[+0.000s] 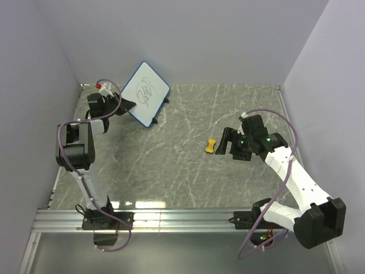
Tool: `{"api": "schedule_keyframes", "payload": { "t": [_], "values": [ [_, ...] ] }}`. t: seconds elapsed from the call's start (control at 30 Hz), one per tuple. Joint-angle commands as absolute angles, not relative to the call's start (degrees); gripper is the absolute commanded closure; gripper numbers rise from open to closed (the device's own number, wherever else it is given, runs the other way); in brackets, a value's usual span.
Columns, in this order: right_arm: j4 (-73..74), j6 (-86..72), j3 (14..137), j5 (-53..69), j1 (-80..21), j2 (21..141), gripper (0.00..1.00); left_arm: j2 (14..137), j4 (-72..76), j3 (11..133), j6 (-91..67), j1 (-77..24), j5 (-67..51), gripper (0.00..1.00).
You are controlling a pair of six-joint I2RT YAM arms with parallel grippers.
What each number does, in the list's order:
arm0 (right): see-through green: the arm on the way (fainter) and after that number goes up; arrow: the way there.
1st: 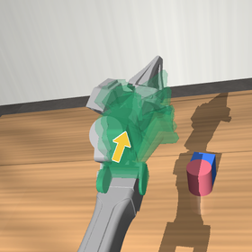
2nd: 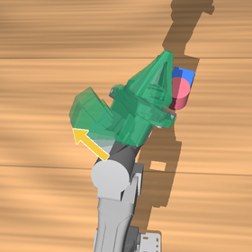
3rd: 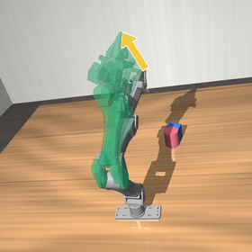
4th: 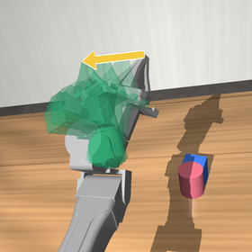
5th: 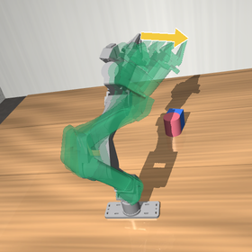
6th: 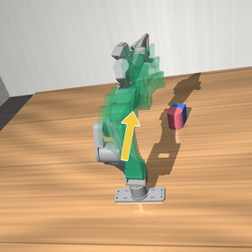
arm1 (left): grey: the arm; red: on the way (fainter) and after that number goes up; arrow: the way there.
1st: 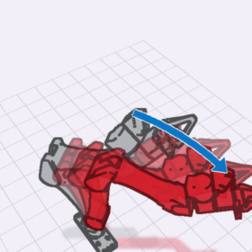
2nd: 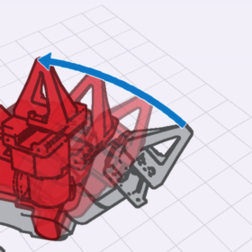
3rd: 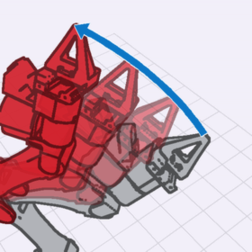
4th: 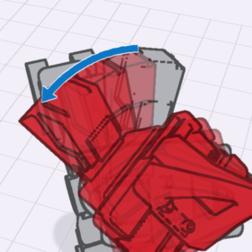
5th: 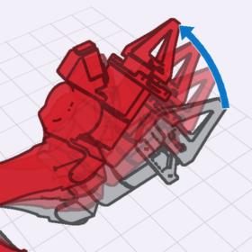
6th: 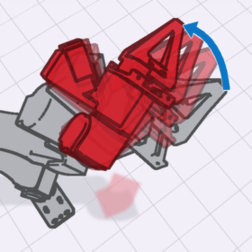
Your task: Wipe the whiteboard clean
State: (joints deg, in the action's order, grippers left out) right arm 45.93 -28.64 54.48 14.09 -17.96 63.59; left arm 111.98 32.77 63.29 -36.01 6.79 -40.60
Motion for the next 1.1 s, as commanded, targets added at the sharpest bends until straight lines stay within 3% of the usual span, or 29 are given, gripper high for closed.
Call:
{"api": "schedule_keyframes", "payload": {
  "t": [0.0,0.4,0.7,0.87,1.07],
  "values": [
    [43.7,-28.2,53.6,14.5,-17.8,61.6,0.08,110.2,20.6,59.0,-30.1,0.5,-46.3,1.0],
    [40.4,-29.1,50.7,15.6,-17.8,59.8,0.07,101.3,17.1,49.5,-27.0,-9.0,-47.4,1.0],
    [35.3,-30.1,49.7,16.3,-17.8,61.3,0.08,95.0,15.2,43.6,-28.5,-13.4,-41.8,1.0],
    [30.9,-29.6,50.7,16.4,-17.8,68.6,0.08,93.5,9.7,44.4,-27.0,-13.4,-36.5,1.0],
    [30.8,-29.9,56.8,10.3,-18.0,81.5,0.16,92.7,4.4,46.0,-23.7,-13.5,-32.3,1.0]
  ]
}}
